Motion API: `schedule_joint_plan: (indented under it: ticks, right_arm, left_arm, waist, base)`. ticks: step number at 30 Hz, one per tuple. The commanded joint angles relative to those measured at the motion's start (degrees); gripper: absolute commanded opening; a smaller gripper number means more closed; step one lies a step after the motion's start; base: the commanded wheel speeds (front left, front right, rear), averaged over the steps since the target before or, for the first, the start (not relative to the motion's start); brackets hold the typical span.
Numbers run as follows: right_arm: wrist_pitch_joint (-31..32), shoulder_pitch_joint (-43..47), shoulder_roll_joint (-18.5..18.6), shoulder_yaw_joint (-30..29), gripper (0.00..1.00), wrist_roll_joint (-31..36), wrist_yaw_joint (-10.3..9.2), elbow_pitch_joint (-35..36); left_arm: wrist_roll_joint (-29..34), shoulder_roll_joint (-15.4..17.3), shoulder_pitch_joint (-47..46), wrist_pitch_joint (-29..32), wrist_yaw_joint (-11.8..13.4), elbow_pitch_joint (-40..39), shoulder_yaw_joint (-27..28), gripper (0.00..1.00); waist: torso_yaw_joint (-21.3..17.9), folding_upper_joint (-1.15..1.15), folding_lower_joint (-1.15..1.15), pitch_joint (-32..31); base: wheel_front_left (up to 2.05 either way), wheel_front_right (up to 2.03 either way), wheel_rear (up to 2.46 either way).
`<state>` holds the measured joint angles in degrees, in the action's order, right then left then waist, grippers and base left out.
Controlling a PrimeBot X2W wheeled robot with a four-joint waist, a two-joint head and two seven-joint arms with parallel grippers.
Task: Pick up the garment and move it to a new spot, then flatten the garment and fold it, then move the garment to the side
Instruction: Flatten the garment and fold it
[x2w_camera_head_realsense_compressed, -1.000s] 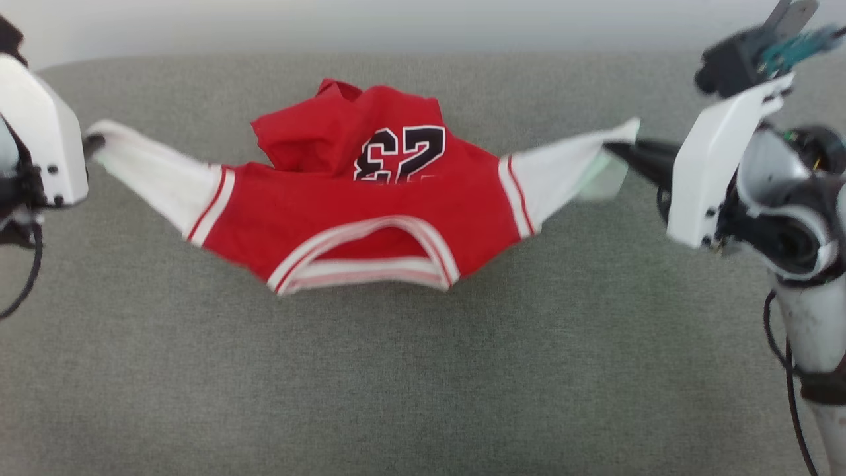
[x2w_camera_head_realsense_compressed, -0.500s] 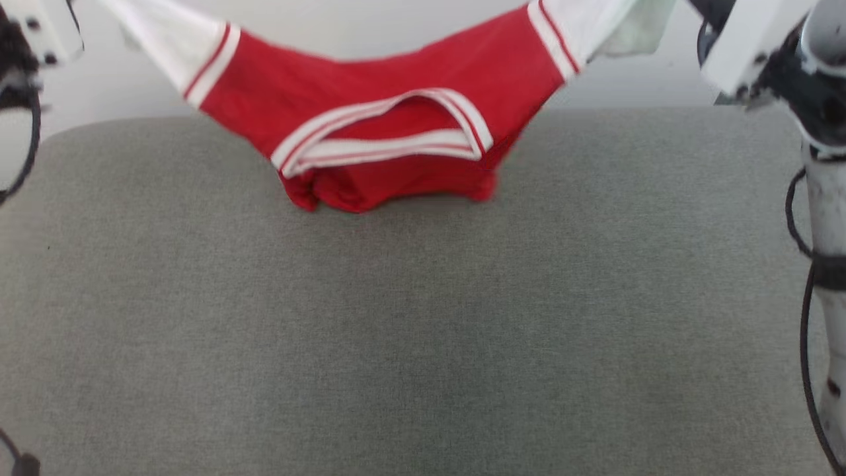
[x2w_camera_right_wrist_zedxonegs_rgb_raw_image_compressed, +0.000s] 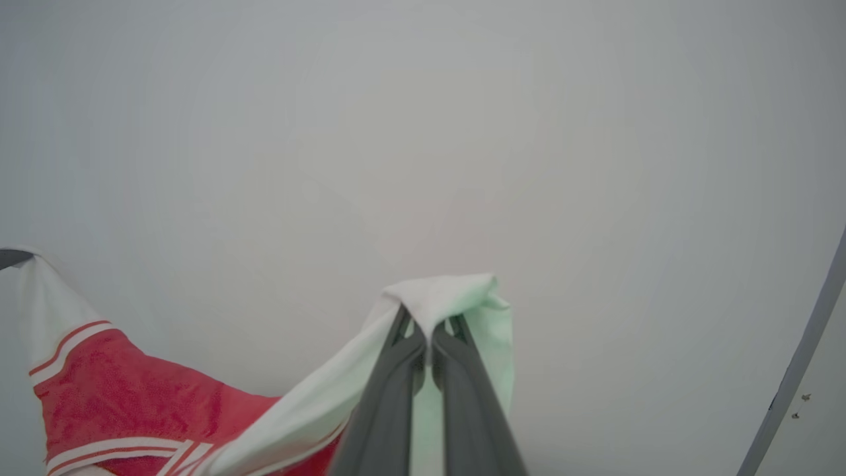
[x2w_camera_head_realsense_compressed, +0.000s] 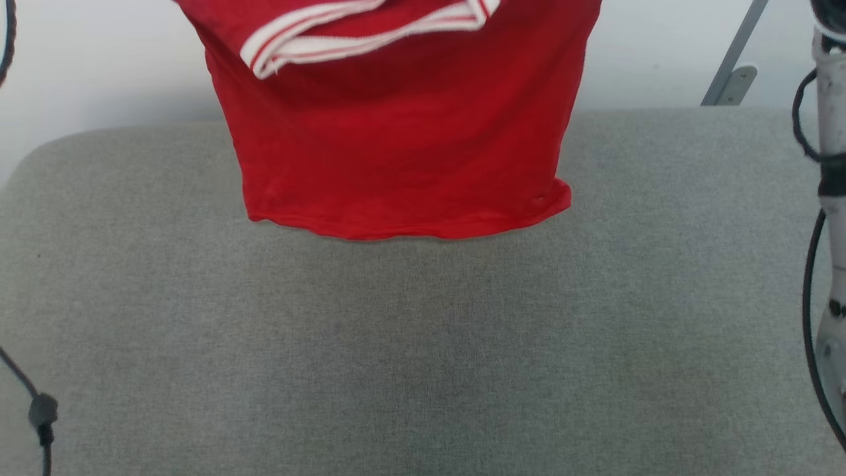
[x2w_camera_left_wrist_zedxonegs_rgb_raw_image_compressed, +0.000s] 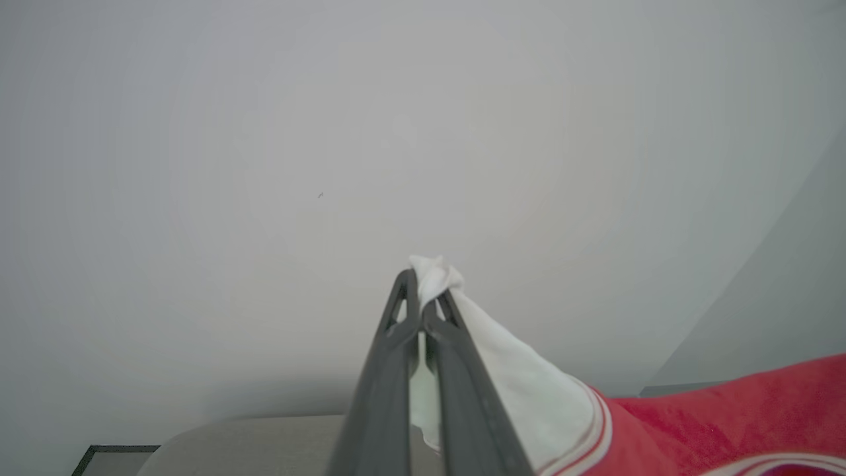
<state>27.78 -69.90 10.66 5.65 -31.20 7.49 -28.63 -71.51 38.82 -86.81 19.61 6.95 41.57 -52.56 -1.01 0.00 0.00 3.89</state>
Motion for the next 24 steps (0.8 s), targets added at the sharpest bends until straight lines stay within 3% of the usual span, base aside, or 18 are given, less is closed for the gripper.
schedule_joint_plan:
  ticks: [1,12,20,24]
  right_arm:
    - [-1.5,-1.5,-0.2,0.1,0.0,0.7,0.02,-1.6]
    - [-16.6,-12.5,0.6,3.1,0.0,5.9,0.01,-11.5]
    - [-31.9,-21.0,1.2,5.4,0.0,14.0,0.01,-18.4]
    - [-40.3,-25.3,1.5,5.7,0.0,20.8,0.0,-21.9]
  left_arm:
    - [0.8,-0.7,-1.4,-1.4,-0.8,1.2,0.2,0.0]
    - [5.2,-5.0,-10.7,-10.9,-5.5,9.4,0.5,0.0]
    - [9.6,-8.0,-19.2,-21.9,-8.2,14.4,0.9,0.0]
    - [12.7,-9.4,-24.1,-30.4,-9.5,16.8,0.6,0.0]
  waist:
    - [-0.1,0.0,0.0,1.0]
    - [-0.6,0.0,0.0,12.2]
    - [-0.4,0.0,0.0,20.2]
    - [0.1,0.0,0.0,23.6]
  base:
    - [0.0,0.0,0.0]
    - [0.0,0.0,0.0]
    - [0.0,0.0,0.0]
    - [0.0,0.0,0.0]
